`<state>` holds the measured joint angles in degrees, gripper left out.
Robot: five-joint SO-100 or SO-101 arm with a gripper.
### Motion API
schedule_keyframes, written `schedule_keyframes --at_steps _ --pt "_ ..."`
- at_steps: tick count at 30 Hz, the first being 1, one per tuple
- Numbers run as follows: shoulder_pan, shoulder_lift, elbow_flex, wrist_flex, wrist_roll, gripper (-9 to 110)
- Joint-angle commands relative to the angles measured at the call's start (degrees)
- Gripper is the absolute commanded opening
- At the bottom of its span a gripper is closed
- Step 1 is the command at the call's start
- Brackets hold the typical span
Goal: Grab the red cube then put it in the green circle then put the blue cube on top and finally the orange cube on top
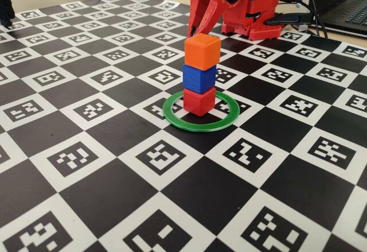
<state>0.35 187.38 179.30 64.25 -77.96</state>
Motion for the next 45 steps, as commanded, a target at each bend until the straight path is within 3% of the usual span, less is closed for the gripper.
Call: schedule_keyframes --at_steps 1,6,15,45 --pt "-0.44 1.23 3.16 3.52 -1.23 -6" --pt "-0.53 2.29 3.16 10.99 -5.19 -6" --pt "-0.35 5.1 3.25 13.62 -11.16 -6" --pt "-0.79 5.1 3.25 13.62 -10.72 -6"
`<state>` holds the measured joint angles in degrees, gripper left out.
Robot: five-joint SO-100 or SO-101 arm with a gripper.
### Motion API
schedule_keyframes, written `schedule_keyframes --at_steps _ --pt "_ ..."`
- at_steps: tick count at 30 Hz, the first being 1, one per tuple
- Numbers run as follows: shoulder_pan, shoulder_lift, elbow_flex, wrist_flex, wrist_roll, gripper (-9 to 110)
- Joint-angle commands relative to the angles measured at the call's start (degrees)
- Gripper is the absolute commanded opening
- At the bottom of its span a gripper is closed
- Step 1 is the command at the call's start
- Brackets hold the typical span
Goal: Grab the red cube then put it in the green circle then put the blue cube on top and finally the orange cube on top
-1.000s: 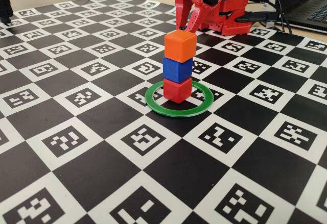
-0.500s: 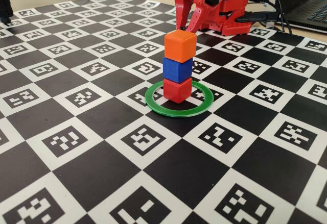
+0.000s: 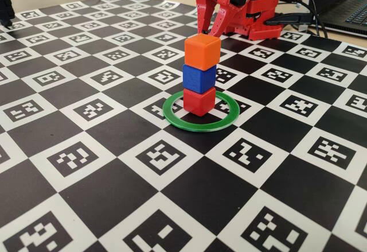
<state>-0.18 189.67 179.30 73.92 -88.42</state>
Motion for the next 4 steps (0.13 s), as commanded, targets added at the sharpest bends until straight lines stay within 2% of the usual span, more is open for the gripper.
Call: schedule_keyframes --at_steps 1,4 --pt "-0.26 2.81 3.25 3.96 -0.26 -6" --pt "-0.26 2.81 3.25 3.96 -0.26 -6"
